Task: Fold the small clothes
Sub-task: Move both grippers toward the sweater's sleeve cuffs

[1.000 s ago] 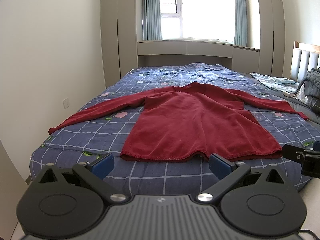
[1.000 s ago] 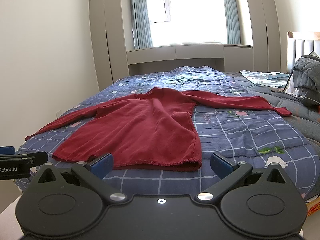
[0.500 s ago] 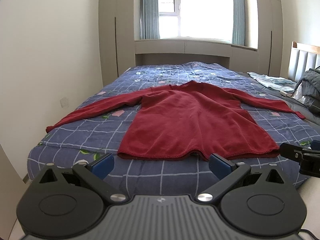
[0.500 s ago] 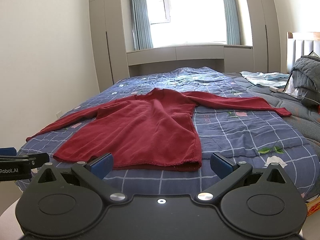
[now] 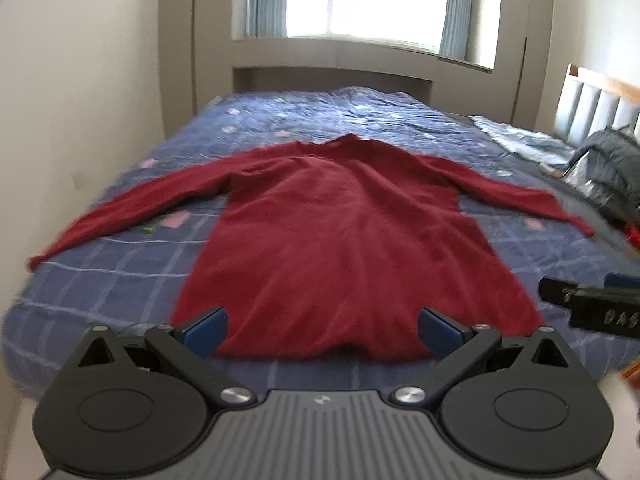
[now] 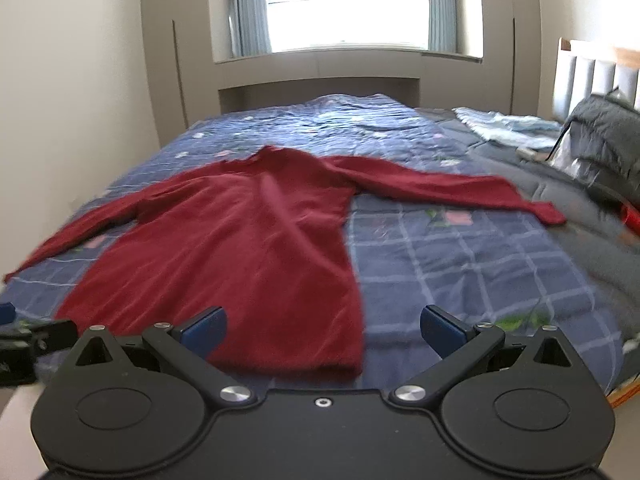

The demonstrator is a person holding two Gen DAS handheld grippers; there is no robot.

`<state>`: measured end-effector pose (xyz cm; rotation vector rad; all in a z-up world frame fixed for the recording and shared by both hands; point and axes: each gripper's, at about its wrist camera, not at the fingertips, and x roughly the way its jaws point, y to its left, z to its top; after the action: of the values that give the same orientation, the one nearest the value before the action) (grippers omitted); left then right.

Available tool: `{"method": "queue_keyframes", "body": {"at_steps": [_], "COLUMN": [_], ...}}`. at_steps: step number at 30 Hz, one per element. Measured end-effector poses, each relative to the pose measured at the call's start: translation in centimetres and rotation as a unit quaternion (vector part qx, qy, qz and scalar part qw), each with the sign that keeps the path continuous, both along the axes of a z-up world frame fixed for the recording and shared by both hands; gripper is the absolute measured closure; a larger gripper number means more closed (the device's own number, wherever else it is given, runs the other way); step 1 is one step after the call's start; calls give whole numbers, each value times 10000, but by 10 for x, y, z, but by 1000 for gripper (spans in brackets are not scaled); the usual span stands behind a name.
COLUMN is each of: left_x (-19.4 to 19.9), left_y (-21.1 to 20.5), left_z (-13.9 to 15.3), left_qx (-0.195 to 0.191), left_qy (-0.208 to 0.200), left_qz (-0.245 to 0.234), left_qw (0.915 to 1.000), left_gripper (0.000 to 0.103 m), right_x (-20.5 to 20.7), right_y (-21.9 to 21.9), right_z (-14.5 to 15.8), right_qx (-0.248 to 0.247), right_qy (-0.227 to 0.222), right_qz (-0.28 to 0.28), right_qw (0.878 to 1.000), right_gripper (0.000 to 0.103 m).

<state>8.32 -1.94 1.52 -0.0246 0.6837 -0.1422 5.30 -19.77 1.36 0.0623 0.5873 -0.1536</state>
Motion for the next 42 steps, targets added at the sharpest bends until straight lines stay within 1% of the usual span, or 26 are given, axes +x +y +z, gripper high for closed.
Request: {"method": "queue_keyframes", "body": {"at_steps": [3,9,15,21,25,31,35,38,40,42], "left_x": [32,94,165,242,284,327,347,358,366,378], "left_y": [-6,-30,-60,-100,-127,-164,-180,-187,-191,-195], "left_z": [2,0,-8,-14,-21,-40,-51,-55,-51,-44], "left_qx": [-96,97,-118,-152,-126,43,77,59,149,289], "left_qy": [128,81,154,-8,-126,-188,-212,-279,-434,-642], "left_qz": [-42,-130,-271,-498,-673,-885,-967,-1150,-1352,-1576], "left_qw": [9999,9998,9994,9986,9976,9959,9951,9930,9898,9850], "left_gripper": [0,0,0,0,0,0,0,0,0,0], "right_x": [24,73,127,181,209,229,226,218,215,213], "right_y": [-15,-55,-97,-140,-172,-218,-258,-290,-315,-340], "right_z": [0,-1,-13,-30,-43,-56,-59,-60,-61,-63], "right_qx": [-41,-37,-32,-66,-153,-301,-32,142,335,444], "right_qy": [-17,-38,-40,32,-20,-27,-182,-242,-153,35], "right_qz": [-87,-292,-491,-722,-873,-1178,-1353,-1600,-1766,-2037], "right_qw": [10000,9996,9988,9974,9961,9926,9906,9867,9836,9780], "right_gripper": [0,0,0,0,0,0,0,0,0,0]}}
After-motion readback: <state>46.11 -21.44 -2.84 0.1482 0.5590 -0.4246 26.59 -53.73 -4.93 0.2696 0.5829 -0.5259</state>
